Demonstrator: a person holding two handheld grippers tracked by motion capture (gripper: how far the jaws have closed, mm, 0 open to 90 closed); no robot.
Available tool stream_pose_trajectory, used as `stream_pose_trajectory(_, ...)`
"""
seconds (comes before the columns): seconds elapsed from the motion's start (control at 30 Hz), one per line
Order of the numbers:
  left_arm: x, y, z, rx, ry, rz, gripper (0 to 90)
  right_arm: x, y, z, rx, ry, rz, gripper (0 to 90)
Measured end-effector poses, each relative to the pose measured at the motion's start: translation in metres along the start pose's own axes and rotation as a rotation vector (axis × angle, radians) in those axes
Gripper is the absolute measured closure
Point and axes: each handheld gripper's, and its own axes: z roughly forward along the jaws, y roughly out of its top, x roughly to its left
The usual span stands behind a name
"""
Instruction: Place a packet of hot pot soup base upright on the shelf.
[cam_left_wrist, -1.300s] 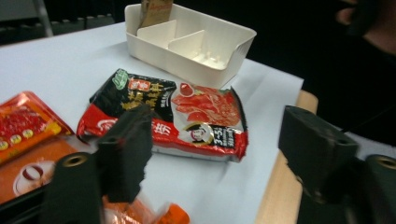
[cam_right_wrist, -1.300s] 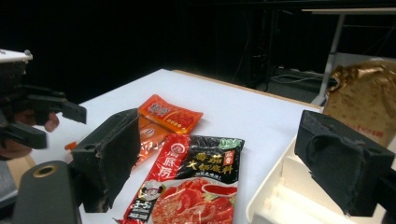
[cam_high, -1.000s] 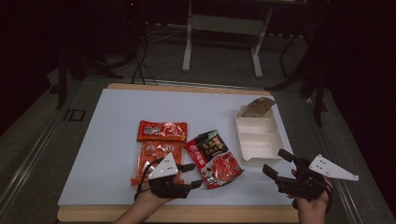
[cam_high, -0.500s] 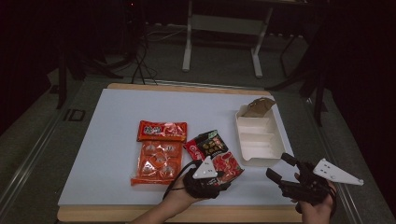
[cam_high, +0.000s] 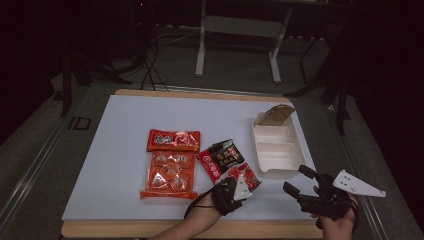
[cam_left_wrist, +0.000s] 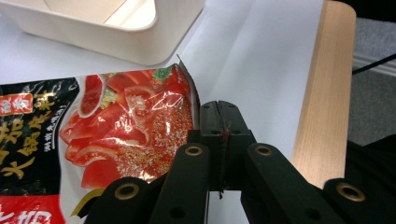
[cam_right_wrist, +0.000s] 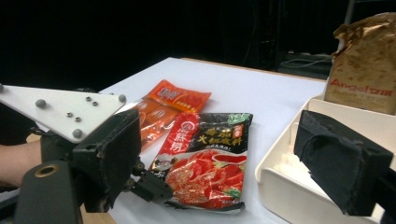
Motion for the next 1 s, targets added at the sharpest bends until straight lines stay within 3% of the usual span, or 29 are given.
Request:
stream_pose_trajectory(0.13,0.003,-0.002,0.003,0.008,-0.004,-0.032,90.0,0.000,-0.001,0.001,0.008,0.008,-0.003,14.7)
stream_pose_trajectory(0.2,0.008,0.000,0.003,-0.006,-0.028,-0.071,90.0,0.000,-0.001,0.001,0.008,0.010,-0.003,15.0)
stream_pose_trajectory(0.27,0.016,0.004,0.002,-0.022,-0.022,-0.105,90.0,0.000,0.000,0.001,0.005,0.008,-0.003,15.0)
stream_pose_trajectory(0.43,0.032,0.016,0.009,-0.020,0.034,-0.138,90.0,0.000,0.000,0.001,0.008,0.009,-0.005,15.0)
stream_pose_trajectory(0.53,0.045,0.021,0.017,-0.019,0.034,-0.193,90.0,0.000,-0.001,0.001,0.012,0.010,-0.008,15.0)
stream_pose_trajectory(0.67,0.050,0.028,0.028,-0.012,0.034,-0.172,90.0,0.000,-0.002,0.001,0.016,0.009,-0.016,15.0)
stream_pose_trajectory(0.77,0.049,0.033,0.034,-0.012,0.002,-0.167,90.0,0.000,-0.002,0.000,0.020,0.012,-0.015,15.0)
stream_pose_trajectory(0.93,0.038,0.042,0.047,0.018,-0.037,-0.082,90.0,-0.001,-0.002,-0.001,0.017,0.012,-0.012,15.1)
stream_pose_trajectory(1.0,0.036,0.044,0.053,0.021,-0.045,-0.075,90.0,-0.002,-0.003,-0.002,0.014,0.014,-0.007,15.1)
